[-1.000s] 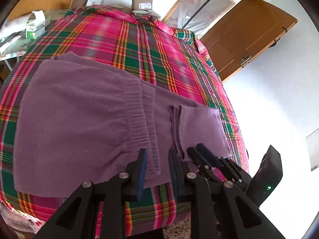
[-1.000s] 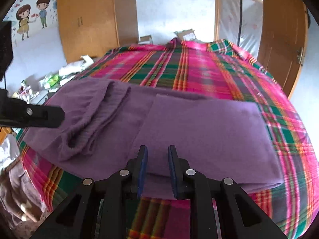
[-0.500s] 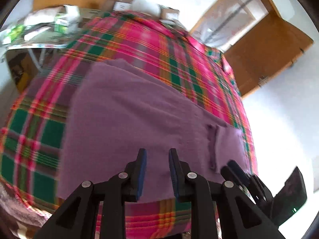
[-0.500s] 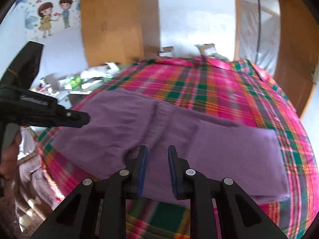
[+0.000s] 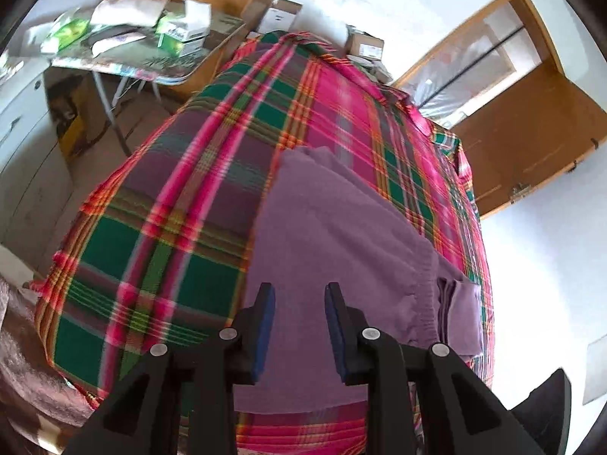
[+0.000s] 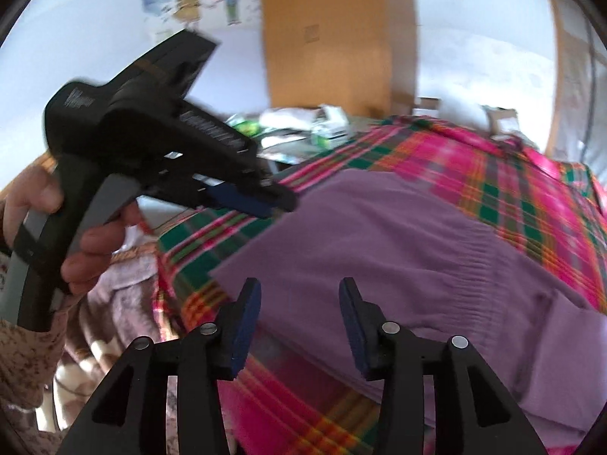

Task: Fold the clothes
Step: 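Open both grippers and move them away from the folded purple garment, then grasp the purple garment's folded end with the left gripper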

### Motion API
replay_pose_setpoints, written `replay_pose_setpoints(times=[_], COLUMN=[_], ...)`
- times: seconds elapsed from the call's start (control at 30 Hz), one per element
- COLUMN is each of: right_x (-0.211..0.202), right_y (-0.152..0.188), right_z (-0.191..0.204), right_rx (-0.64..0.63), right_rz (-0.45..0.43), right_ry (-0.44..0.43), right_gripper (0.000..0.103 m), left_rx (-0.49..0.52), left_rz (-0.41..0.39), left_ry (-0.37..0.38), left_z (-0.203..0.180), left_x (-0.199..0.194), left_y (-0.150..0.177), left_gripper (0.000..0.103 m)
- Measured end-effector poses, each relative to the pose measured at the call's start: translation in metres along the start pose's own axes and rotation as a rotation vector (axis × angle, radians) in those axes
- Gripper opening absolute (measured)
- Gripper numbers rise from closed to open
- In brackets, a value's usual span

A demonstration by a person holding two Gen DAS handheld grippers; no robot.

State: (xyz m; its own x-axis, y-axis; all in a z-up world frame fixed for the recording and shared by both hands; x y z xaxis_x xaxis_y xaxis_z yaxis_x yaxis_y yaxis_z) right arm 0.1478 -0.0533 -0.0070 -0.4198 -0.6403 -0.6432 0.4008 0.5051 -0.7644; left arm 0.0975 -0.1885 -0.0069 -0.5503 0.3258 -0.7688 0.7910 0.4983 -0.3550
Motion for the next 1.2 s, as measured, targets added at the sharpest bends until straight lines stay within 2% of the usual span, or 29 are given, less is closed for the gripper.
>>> replay_pose_setpoints(times=[0.27,0.4,0.57,0.73,0.97,1.2], right_x=[0.032,0.047,0.062,0.073,0.078,0.086], right_y=[0.006,0.006,0.001,-0.001,-0.003,-0.007], right_z=[0.041,0.047,0.055,0.056,0.044,0.042], right_rx=[-0.115,-0.131,-0.153,-0.162,-0.089,-0.104], right_rz=[0.04,0.061,0.066,0.065,0.072,0.068], right_ry=[-0.038,-0.009,0.022,0.105,0.102,0.123], right_gripper=[0.046,0.047,0.057,0.057,0.057,0.055], left_rx=[-0.01,-0.02,0.017,0.008,-0.027,-0.043], left_rz=[0.034,0.04,0.066,0.101,0.126,0.143], left_ry=[0.02,0.023,0.022,0.072,0.133,0.191], left_z=[0.021,0.029,0.026,0.022,0.021,0.014], left_x=[0.006,0.012,0.02,0.033,0.048,0.063], left_y=[-0.004,-0.01,-0.017,-0.024,-0.035,-0.053], left_gripper=[0.03,0.031,0.033,0.034,0.034,0.034])
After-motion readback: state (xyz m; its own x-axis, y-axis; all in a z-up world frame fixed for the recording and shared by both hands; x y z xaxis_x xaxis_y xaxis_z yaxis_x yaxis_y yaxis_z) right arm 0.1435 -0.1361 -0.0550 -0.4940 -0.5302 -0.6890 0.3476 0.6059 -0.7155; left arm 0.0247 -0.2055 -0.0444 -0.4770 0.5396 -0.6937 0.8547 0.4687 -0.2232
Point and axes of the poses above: each gripper's, at about its wrist camera, not at the fingertips, and x roughly the way its jaws point, z to its left, y to its underside, the point moved 6 cm from there along x, roughly the way its jaws point, and after that the axes turned 1 degree about z, right-handed, at the moved point
